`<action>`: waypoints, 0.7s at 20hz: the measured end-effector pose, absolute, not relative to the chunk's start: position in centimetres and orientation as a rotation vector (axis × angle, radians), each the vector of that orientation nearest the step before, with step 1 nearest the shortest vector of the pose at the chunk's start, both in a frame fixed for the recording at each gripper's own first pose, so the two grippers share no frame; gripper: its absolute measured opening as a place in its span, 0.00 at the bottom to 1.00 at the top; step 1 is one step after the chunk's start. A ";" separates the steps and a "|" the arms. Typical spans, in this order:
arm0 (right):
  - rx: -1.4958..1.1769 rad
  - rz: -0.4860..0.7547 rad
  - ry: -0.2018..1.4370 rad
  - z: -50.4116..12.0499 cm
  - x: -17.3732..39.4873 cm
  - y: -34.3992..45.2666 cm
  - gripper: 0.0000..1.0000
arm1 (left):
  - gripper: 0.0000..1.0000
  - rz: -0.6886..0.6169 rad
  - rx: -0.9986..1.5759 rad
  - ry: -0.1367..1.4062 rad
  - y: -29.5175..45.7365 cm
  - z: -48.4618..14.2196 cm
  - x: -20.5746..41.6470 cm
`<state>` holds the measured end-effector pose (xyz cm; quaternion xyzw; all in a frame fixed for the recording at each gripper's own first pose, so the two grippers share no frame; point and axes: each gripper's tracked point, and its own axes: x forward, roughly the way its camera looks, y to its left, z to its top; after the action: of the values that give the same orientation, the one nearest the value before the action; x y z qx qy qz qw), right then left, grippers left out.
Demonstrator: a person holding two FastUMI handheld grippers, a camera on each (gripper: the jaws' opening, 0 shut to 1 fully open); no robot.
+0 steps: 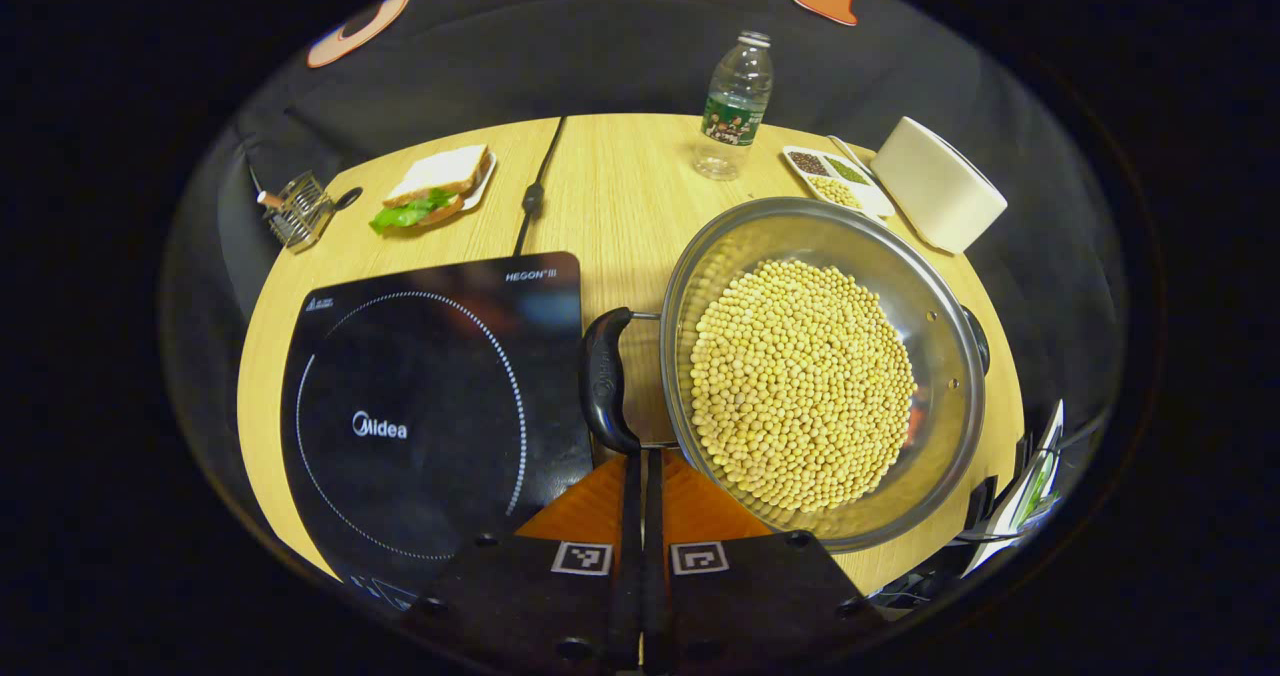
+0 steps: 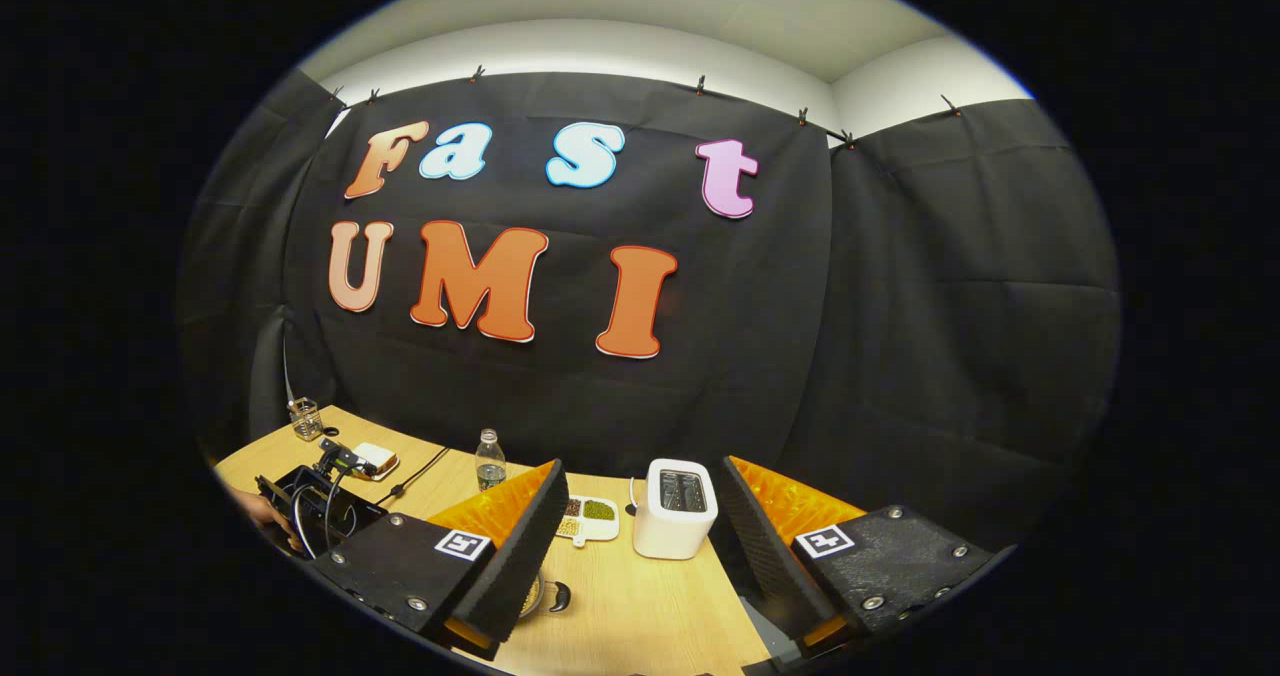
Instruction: First push the handle of the pot to place it horizontally, then grasp the pot with both hands and set it on the induction cooktop.
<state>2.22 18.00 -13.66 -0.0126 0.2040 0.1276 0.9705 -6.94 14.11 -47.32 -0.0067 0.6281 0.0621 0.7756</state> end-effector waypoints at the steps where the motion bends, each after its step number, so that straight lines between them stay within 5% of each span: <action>1: -0.028 0.262 0.427 -14.1 2.3 18.5 0.95 | 0.08 0.119 -0.005 1.353 14.1 -47.4 -6.7; 11: 0.012 0.308 0.697 -23.0 1.4 23.8 0.96 | 0.10 0.009 -0.028 1.223 14.7 -43.4 -4.1; 14: 0.017 0.326 0.796 -26.3 0.5 24.9 0.96 | 0.51 -0.032 -0.093 1.210 14.3 -42.7 -3.1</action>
<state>0.50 24.88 -26.25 0.0082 0.3856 0.1582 0.9090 -3.10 14.28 -42.74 -0.0438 0.5686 -0.0148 0.8213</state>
